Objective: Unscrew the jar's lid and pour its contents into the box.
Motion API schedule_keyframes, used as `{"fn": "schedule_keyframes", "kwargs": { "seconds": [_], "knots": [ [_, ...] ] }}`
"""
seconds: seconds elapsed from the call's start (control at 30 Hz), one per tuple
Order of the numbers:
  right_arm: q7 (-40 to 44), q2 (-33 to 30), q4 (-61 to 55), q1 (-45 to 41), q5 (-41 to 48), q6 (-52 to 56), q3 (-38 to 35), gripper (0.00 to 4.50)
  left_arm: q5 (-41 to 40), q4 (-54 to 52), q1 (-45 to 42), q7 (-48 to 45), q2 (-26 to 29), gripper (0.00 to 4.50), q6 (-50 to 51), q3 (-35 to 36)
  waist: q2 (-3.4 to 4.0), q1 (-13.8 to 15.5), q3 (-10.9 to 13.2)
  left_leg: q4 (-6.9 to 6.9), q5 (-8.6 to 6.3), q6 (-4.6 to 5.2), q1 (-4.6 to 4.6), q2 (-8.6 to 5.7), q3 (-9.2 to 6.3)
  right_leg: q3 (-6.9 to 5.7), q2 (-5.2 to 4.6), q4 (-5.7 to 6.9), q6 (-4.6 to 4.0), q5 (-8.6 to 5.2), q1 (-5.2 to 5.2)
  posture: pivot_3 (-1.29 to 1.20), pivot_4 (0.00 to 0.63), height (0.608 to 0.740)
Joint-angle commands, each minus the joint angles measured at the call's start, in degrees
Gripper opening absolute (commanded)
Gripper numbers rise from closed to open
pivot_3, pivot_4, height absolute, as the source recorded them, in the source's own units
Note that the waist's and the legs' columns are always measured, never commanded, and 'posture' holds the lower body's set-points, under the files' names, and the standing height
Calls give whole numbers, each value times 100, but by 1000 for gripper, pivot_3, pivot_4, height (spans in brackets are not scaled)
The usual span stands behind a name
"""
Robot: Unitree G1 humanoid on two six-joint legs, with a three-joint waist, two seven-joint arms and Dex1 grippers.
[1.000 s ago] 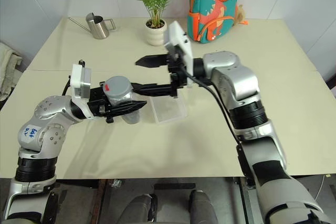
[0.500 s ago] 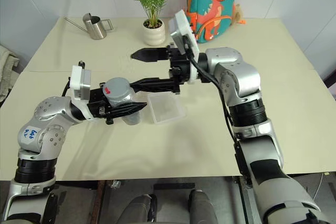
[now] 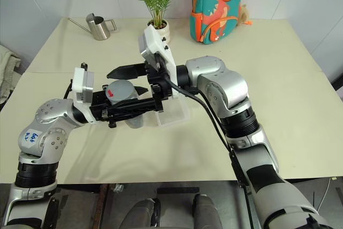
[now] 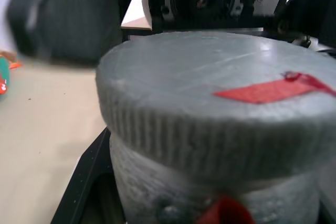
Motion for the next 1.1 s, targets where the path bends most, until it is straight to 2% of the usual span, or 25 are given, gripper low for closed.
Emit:
{"fn": "schedule_keyframes", "kwargs": {
  "seconds": [0.03, 0.2, 0.23, 0.3, 0.4, 0.5, 0.63, 0.7, 0.77, 0.87, 0.9, 0.97, 1.1],
  "knots": [
    [-49, 21, -122, -28, -11, -46, -46, 4461, -50, -194, 23, 20, 19, 2184, -62, 40, 0, 0, 0, 0, 0, 0, 0, 0, 0, 0, 0, 0, 0, 0, 0, 0, 150, 740],
    [-96, 54, -48, -43, -59, -104, -57, 4461, -44, -177, 9, 22, 15, 2184, -77, 35, 0, -3, 0, 0, 0, 0, 0, 1, 1, 0, 1, 0, 0, 0, 0, 0, 150, 740],
    [-107, 66, -28, -56, -64, -112, -69, 4098, -42, -176, 9, 21, 16, 2184, -79, 35, 0, -3, 0, 0, 0, 0, 0, 1, 0, 0, 1, 0, 0, 0, 0, 0, 150, 740],
    [-113, 78, 1, -68, -66, -130, -77, 3662, -42, -174, 10, 21, 18, 2184, -82, 39, 0, -3, 0, 0, 0, 0, 0, 0, 1, 1, 0, 0, 0, 0, 0, 0, 150, 740],
    [-112, 81, 39, -64, -85, -157, -76, 2591, -43, -173, 10, 23, 19, 2184, -84, 45, 0, -3, 0, 0, 0, 0, 0, 0, 1, 0, 1, 0, 0, 0, 0, 0, 150, 740],
    [-234, 168, 107, -117, 148, 58, -303, 2559, -45, -171, 15, 30, 20, 2184, -86, 48, 0, -4, 0, 0, 0, 1, 0, 0, 1, 0, 0, 0, 0, 0, 0, 0, 150, 740],
    [-679, 433, 290, -365, 1218, 978, -1204, 2559, -65, -215, 75, 29, 43, 2184, -74, 64, 3, -4, 2, 0, 0, 0, 0, 3, 0, 0, 1, 1, 0, 0, 0, 0, 150, 740],
    [-792, 392, 398, -392, 1602, 1212, -1621, 2559, -84, -248, 115, 32, 60, 2184, -58, 78, 4, -1, 2, 0, 0, 0, 0, 3, -1, 1, -1, 1, 0, 0, -1, 0, 150, 740],
    [-865, 244, 467, -345, 1596, 1230, -1769, 2559, -92, -276, 151, 42, 74, 2184, -50, 94, 3, 10, 2, -1, -1, 0, 0, 3, -3, -1, -2, 0, -1, 0, 0, 0, 150, 740],
    [-894, -168, 739, -106, 1014, 742, -1699, 2559, -106, -305, 200, 77, 106, 2184, -37, 139, 3, 15, 2, -1, -5, 4, 0, -2, -5, -5, -6, -4, -1, 0, 5, 0, 150, 740],
    [-829, -391, 924, 99, 539, 176, -1527, 2559, -107, -311, 225, 105, 122, 2184, -44, 182, 3, 13, 2, 0, -7, 7, 0, -5, -3, -4, -7, -6, -1, 0, 6, 0, 150, 740],
    [-975, -699, 1711, 457, -189, -904, -1502, 2559, -126, -289, 265, 143, 182, 2184, -5, 279, 1, 14, 1, 1, -9, 12, 0, -10, 3, -2, -8, -10, 2, 2, 7, 0, 150, 740],
    [-1419, -717, 3348, 646, -756, -2474, -1833, 2559, -146, -186, 297, 150, 286, 2184, 62, 367, 5, -7, 3, 4, -11, 16, -2, -33, 13, 1, -6, -12, 4, 3, 5, 0, 150, 740]
  ]
}}
